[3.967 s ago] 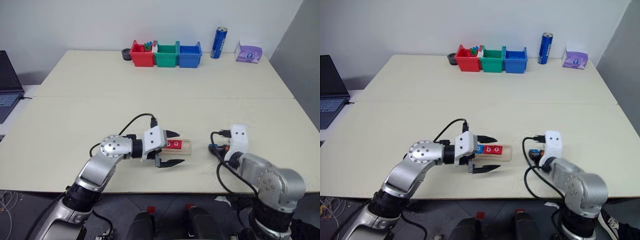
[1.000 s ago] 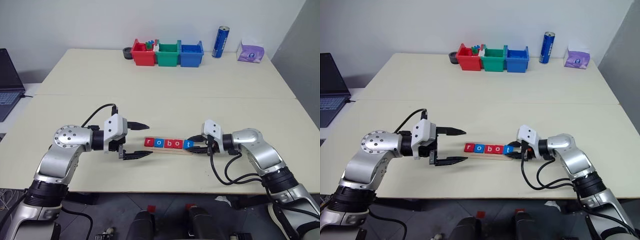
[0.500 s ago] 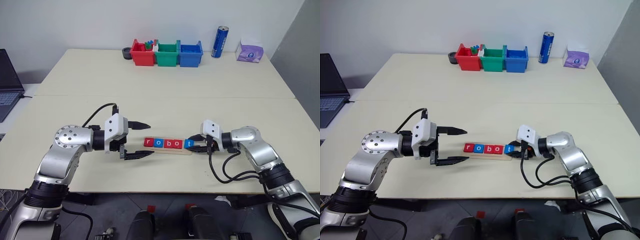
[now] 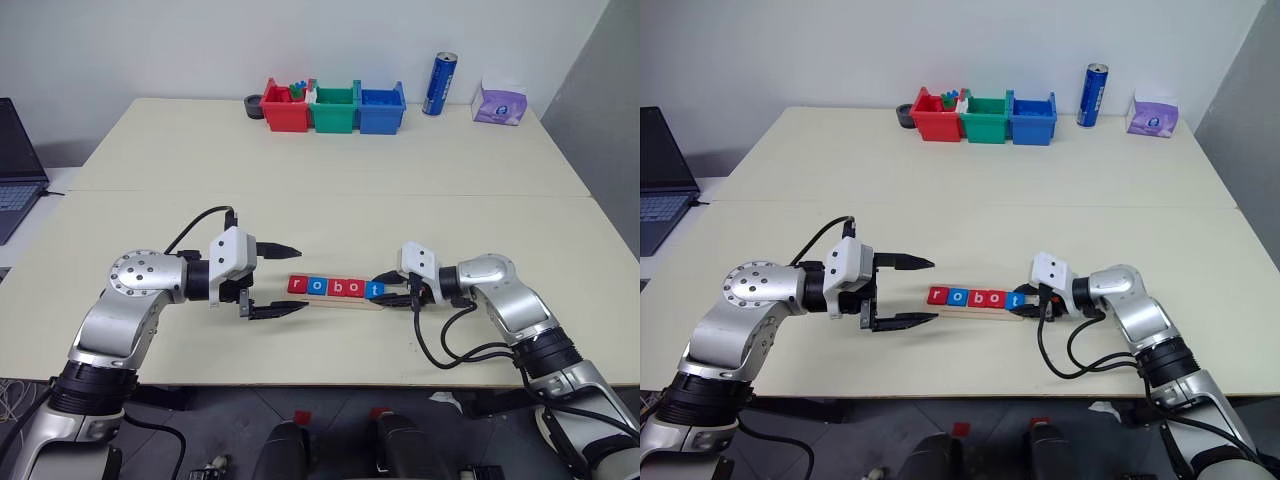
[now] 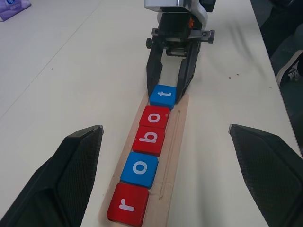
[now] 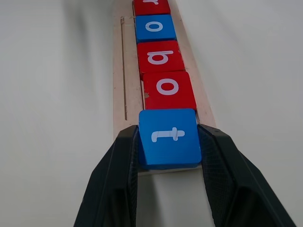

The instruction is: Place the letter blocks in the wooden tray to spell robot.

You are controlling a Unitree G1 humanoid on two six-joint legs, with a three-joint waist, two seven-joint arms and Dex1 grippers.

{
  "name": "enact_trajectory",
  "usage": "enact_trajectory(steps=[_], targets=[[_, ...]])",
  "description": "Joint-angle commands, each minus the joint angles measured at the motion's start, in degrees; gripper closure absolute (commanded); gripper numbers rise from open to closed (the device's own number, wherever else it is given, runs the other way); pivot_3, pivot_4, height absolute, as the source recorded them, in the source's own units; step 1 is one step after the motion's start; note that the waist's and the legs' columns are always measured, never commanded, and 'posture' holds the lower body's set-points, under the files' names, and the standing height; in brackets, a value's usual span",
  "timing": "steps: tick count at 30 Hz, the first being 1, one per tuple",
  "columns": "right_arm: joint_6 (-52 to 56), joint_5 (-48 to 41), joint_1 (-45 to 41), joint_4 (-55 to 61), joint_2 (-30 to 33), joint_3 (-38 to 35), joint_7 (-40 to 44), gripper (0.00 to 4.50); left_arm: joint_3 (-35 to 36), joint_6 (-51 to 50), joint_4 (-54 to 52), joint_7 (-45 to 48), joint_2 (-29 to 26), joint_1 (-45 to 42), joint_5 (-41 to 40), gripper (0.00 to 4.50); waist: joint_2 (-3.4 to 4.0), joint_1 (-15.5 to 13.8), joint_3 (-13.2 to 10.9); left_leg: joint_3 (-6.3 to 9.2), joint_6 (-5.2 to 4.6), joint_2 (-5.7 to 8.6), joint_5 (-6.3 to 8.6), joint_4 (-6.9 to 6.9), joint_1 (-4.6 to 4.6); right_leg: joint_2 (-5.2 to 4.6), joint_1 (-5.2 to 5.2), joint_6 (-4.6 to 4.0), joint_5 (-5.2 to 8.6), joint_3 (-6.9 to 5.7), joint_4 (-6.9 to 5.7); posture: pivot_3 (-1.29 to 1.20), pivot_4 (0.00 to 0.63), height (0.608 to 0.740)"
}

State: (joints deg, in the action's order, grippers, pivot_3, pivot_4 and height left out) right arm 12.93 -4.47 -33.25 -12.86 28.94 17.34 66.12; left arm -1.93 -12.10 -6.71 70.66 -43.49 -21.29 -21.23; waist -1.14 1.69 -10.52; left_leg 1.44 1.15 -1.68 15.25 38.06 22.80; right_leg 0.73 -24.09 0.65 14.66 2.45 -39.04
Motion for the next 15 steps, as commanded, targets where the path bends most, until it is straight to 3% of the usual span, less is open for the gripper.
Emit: enact_trajectory(steps=[1, 15], targets=[[-1.1, 0.3, -1.7, 0.1, 0.0, -0.1, 0.3, 3.05, 0.4, 0.8, -1.4, -0.2, -0.1, -0.8, -0.1, 0.0, 0.0, 0.0, 0.0, 0.0, 0.0, 0.0, 0.0, 0.0, 0.0, 0.0, 0.0, 0.0, 0.0, 0.0, 0.0, 0.0, 0.15, 0.74], [-1.3, 0.7, -2.0, -0.3, 0.4, -0.3, 1.0, 3.05, 0.2, 1.2, -0.8, -0.3, 0.1, -1.0, 0.1, 0.0, 0.0, 0.0, 0.0, 0.0, 0.0, 0.0, 0.0, 0.0, 0.0, 0.0, 0.0, 0.0, 0.0, 0.0, 0.0, 0.0, 0.15, 0.74]])
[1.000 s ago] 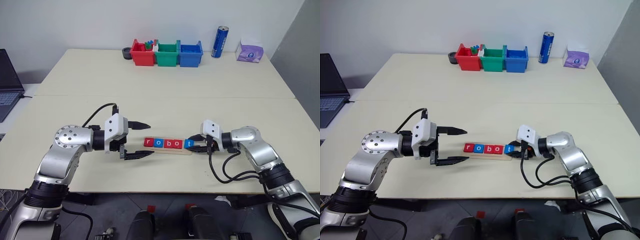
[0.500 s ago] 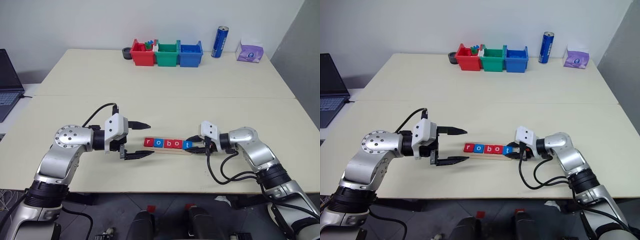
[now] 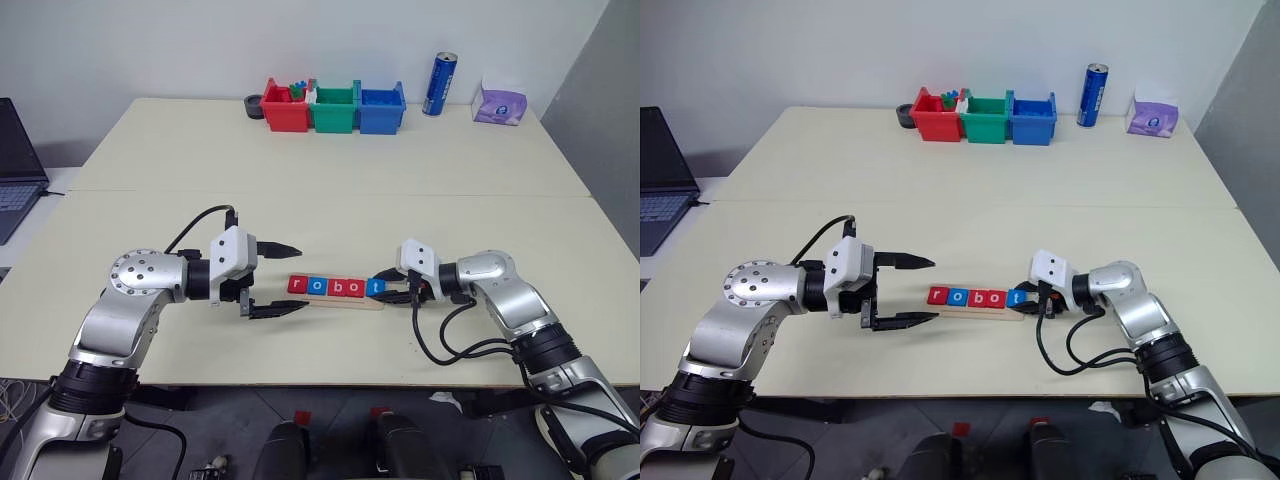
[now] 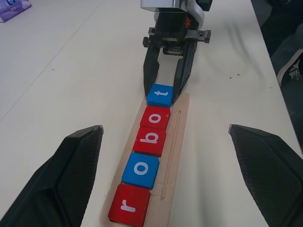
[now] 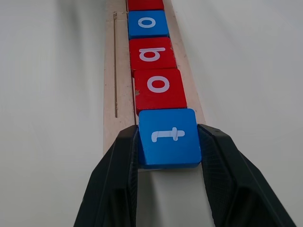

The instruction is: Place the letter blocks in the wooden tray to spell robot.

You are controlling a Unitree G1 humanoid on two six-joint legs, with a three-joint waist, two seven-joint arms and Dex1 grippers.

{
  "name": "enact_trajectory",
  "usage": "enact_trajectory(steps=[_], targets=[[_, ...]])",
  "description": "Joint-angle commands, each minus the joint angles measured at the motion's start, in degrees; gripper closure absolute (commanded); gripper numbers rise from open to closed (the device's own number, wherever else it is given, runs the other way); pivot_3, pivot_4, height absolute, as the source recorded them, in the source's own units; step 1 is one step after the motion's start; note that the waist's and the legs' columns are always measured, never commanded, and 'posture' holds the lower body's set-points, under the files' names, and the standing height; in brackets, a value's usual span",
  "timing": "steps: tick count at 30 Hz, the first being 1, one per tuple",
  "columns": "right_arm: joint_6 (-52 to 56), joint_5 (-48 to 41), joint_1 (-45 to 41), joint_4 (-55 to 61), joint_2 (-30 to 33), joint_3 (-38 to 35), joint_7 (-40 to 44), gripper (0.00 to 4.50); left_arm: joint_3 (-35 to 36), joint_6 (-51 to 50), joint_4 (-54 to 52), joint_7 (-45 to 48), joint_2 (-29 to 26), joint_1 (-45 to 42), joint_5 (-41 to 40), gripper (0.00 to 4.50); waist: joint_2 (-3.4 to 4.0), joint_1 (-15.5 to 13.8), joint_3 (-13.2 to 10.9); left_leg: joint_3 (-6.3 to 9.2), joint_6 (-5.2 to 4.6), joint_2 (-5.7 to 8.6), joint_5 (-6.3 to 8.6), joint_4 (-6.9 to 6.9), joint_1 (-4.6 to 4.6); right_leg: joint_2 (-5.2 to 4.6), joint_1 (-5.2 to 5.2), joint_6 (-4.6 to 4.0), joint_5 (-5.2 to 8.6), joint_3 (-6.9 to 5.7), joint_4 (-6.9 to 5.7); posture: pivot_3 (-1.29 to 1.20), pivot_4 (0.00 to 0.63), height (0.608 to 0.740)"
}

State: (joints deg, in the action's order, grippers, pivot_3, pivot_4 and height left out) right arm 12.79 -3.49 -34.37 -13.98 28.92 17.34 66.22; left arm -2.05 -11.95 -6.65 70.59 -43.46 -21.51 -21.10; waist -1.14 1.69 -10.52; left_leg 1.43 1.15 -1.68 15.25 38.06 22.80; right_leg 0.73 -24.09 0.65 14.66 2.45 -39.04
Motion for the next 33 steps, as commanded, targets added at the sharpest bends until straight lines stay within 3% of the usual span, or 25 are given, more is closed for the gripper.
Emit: enact_trajectory(steps=[1, 13, 20, 22, 31, 33], targets=[[-1.2, -0.3, -0.8, 1.0, 0.6, -0.2, 1.3, 3.05, 0.3, 1.1, -0.8, -0.2, 0.1, -0.8, 0.0, 0.0, 0.0, 0.0, 0.0, 0.0, 0.0, 0.0, 0.0, 0.0, 0.0, 0.0, 0.0, 0.0, 0.0, 0.0, 0.0, 0.0, 0.15, 0.74], [-1.2, 0.0, -0.8, 0.8, 0.2, -0.4, 1.0, 3.05, 0.4, 1.3, -0.4, -0.1, 0.0, -1.0, 0.3, 0.0, 0.0, 0.0, 0.0, 0.0, 0.0, 0.0, 0.0, 0.0, 0.0, 0.0, 0.0, 0.0, 0.0, 0.0, 0.0, 0.0, 0.15, 0.74], [0.3, -1.4, -1.0, 1.7, 0.5, -1.4, 1.7, 0.55, 0.2, 1.4, 0.1, 0.1, 0.2, -1.5, 0.6, 0.0, 0.0, 0.0, 0.0, 0.0, 0.0, 0.0, 0.0, 0.0, 0.0, 0.0, 0.0, 0.0, 0.0, 0.0, -0.01, 0.0, 0.15, 0.74], [1.2, -2.0, -1.4, 1.9, 0.6, -2.3, 1.4, 0.02, 0.2, 1.4, 0.2, 0.1, 0.2, -1.7, 0.7, 0.0, 0.0, 0.0, 0.0, 0.0, 0.0, 0.0, 0.0, 0.0, 0.0, 0.0, 0.0, 0.0, 0.0, 0.0, 0.0, 0.0, 0.15, 0.74], [6.1, -4.8, -0.4, 4.4, 5.7, -7.2, 1.5, 0.02, 0.2, 1.5, 0.3, 0.2, 0.5, -1.6, 0.7, 0.0, 0.0, -0.1, 0.0, 0.0, 0.0, 0.02, 0.0, 0.01, 0.01, -0.02, 0.01, 0.0, 0.0, 0.0, 0.0, 0.0, 0.15, 0.74], [3.8, -4.2, 1.4, 4.6, 6.3, -6.9, 1.3, 0.39, 0.1, 1.6, 0.5, 0.3, 0.6, -1.7, 0.8, 0.0, 0.0, 0.0, 0.0, 0.0, 0.0, 0.02, 0.0, 0.01, 0.01, -0.02, 0.01, 0.0, 0.0, 0.0, 0.0, 0.0, 0.15, 0.74]])
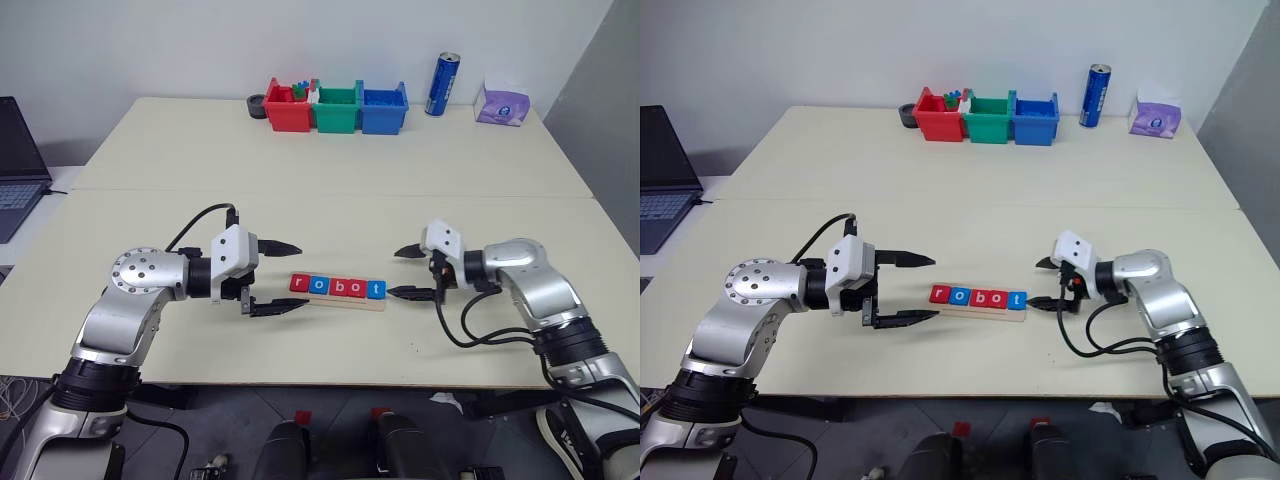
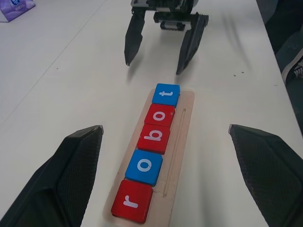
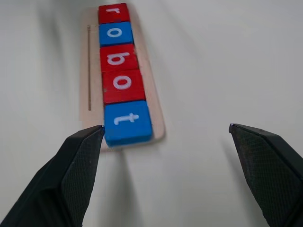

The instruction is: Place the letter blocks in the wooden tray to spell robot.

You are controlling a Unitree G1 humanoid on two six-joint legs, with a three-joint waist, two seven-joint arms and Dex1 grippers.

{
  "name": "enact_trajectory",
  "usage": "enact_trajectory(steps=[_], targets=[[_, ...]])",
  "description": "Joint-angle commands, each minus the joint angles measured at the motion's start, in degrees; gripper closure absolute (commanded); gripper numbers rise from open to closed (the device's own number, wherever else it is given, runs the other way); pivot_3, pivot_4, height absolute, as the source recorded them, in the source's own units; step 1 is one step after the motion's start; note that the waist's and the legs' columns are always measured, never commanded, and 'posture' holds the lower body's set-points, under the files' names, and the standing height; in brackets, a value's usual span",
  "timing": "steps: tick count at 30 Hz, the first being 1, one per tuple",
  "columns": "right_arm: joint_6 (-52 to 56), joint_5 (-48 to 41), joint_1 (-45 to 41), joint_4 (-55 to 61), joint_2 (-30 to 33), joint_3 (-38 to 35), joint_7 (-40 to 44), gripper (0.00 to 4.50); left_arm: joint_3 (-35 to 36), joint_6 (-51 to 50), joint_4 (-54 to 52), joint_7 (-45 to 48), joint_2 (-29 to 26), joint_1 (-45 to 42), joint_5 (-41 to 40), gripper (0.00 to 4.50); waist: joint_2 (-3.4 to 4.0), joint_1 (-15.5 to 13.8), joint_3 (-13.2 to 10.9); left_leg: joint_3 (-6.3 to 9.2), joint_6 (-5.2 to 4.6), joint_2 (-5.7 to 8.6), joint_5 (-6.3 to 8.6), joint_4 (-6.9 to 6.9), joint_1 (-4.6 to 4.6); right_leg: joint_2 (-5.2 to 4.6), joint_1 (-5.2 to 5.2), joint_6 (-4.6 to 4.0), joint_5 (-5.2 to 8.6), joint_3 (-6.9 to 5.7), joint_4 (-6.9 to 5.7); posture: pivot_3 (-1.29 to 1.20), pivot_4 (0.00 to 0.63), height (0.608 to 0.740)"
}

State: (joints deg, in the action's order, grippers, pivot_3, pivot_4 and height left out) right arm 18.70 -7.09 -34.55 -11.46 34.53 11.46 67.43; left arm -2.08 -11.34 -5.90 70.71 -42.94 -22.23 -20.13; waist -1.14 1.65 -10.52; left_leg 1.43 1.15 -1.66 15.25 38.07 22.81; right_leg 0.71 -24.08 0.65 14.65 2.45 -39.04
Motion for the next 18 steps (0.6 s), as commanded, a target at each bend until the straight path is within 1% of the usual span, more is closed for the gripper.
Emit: enact_trajectory(steps=[1, 6, 11, 12, 18], targets=[[-2.8, -0.5, 2.5, 2.3, 0.7, -0.9, -0.2, 0.62, 0.1, 1.1, -0.2, 0.2, 0.1, -1.1, -0.2, 0.0, 0.0, 0.0, 0.0, -0.01, 0.0, 0.0, 0.0, 0.0, -0.01, 0.0, 0.0, 0.0, 0.0, 0.0, 0.0, 0.0, 0.15, 0.74], [-2.8, -0.8, 5.2, 5.1, -0.4, -0.3, -1.4, 2.43, -0.2, 1.1, -0.1, 0.4, 0.2, -1.3, -0.3, 0.0, 0.0, 0.1, 0.0, -0.02, 0.0, -0.01, 0.0, -0.01, -0.01, 0.01, -0.01, 0.0, 0.0, 0.02, -0.02, 0.0, 0.15, 0.74], [-1.8, -0.8, 6.0, 6.8, -1.3, 0.3, -2.5, 4.27, -0.4, 0.9, -0.4, 0.3, 0.0, -1.4, -0.3, 0.0, 0.0, 0.2, 0.0, 0.01, 0.0, -0.02, 0.0, -0.01, -0.02, 0.03, 0.0, 0.0, 0.0, 0.01, -0.03, 0.0, 0.15, 0.74], [-1.7, -0.7, 6.0, 6.9, -1.5, 0.5, -2.6, 4.49, -0.4, 0.8, -0.5, 0.3, 0.0, -1.4, -0.4, 0.0, 0.0, 0.1, 0.0, 0.0, 0.0, -0.02, 0.0, 0.0, -0.02, 0.03, 0.0, 0.0, 0.0, 0.01, -0.03, 0.0, 0.15, 0.74], [-2.2, 0.1, 5.6, 6.6, -1.8, 1.8, -2.9, 4.49, 0.0, 0.8, -0.9, 0.4, -0.5, -0.8, -0.5, 0.0, 0.0, 0.1, 0.0, 0.0, 0.0, -0.01, 0.0, 0.0, -0.02, 0.02, 0.0, 0.0, 0.0, 0.01, -0.03, 0.0, 0.15, 0.74]])
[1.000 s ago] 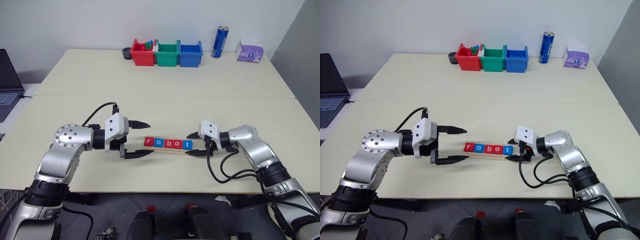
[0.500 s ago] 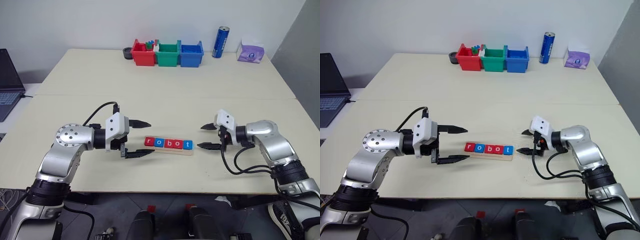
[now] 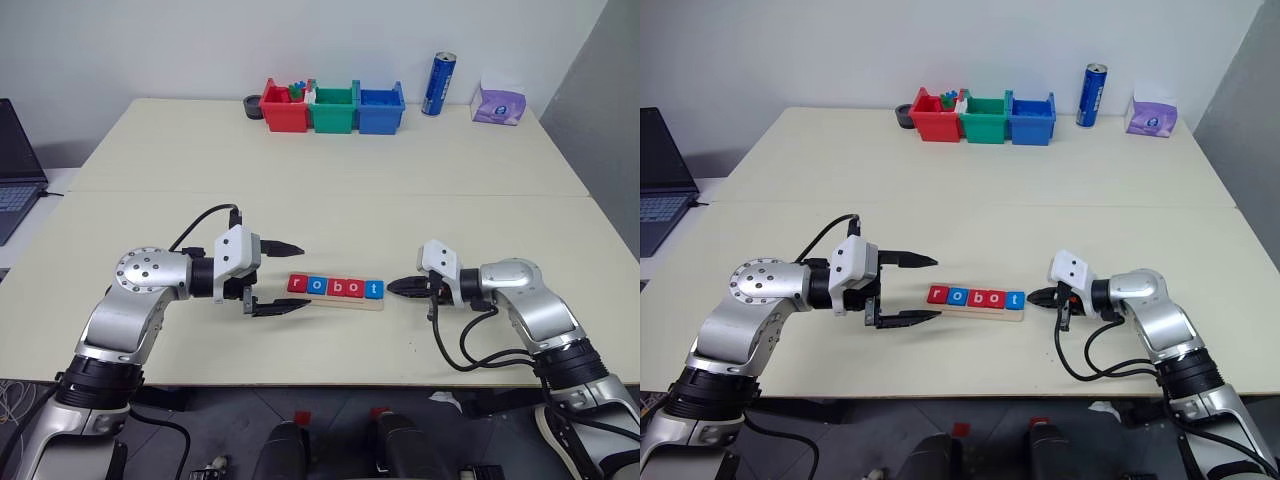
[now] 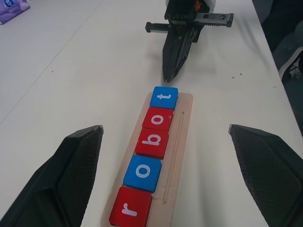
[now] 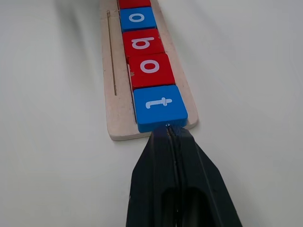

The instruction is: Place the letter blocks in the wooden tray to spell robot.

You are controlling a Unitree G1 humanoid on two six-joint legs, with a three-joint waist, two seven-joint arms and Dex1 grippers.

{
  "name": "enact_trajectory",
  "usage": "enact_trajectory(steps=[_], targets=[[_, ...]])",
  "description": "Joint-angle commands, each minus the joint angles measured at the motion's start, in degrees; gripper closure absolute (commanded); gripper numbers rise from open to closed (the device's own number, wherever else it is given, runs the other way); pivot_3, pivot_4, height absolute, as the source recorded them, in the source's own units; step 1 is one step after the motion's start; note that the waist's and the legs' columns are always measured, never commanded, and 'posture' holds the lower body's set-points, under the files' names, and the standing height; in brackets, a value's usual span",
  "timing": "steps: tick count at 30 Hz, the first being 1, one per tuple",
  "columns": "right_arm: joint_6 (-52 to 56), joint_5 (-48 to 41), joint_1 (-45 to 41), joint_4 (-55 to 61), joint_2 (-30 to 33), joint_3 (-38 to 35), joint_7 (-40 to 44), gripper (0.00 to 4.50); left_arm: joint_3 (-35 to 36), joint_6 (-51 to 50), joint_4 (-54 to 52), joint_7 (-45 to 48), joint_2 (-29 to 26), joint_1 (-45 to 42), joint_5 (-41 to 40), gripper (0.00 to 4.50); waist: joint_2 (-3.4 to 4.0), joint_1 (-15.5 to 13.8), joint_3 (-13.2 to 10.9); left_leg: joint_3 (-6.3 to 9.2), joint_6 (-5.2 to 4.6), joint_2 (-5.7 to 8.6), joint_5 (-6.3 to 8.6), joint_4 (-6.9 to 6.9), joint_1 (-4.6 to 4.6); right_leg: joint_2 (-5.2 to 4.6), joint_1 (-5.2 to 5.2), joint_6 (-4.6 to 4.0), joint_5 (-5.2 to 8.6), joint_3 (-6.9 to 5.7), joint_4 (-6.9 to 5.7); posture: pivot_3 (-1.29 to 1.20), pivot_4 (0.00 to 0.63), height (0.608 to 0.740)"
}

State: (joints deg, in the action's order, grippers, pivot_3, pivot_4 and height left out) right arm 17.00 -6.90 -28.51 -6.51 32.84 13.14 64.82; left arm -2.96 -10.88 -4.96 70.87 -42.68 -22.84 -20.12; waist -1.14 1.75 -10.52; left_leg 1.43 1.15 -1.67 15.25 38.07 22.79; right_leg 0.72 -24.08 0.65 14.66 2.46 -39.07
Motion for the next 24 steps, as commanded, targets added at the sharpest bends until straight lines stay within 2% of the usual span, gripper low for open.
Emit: enact_trajectory(steps=[1, 24], targets=[[-0.6, 0.1, -0.6, 1.4, -0.3, 0.3, -0.4, 4.49, 0.9, 0.4, -1.8, 0.2, -0.9, -0.1, -0.5, 0.0, 0.0, 0.0, 0.0, 0.0, 0.0, 0.0, 0.0, 0.0, 0.0, 0.0, 0.0, 0.0, 0.0, 0.0, 0.0, 0.0, 0.15, 0.74], [-2.0, 1.4, -3.0, -1.1, -2.5, 1.9, -1.2, 4.49, 1.4, -0.3, -2.8, -0.6, -1.5, 0.7, -0.7, 0.0, 0.0, 0.0, 0.0, 0.0, 0.0, 0.0, 0.0, 0.0, 0.0, 0.0, 0.0, 0.0, 0.0, 0.0, 0.0, 0.0, 0.15, 0.74]])
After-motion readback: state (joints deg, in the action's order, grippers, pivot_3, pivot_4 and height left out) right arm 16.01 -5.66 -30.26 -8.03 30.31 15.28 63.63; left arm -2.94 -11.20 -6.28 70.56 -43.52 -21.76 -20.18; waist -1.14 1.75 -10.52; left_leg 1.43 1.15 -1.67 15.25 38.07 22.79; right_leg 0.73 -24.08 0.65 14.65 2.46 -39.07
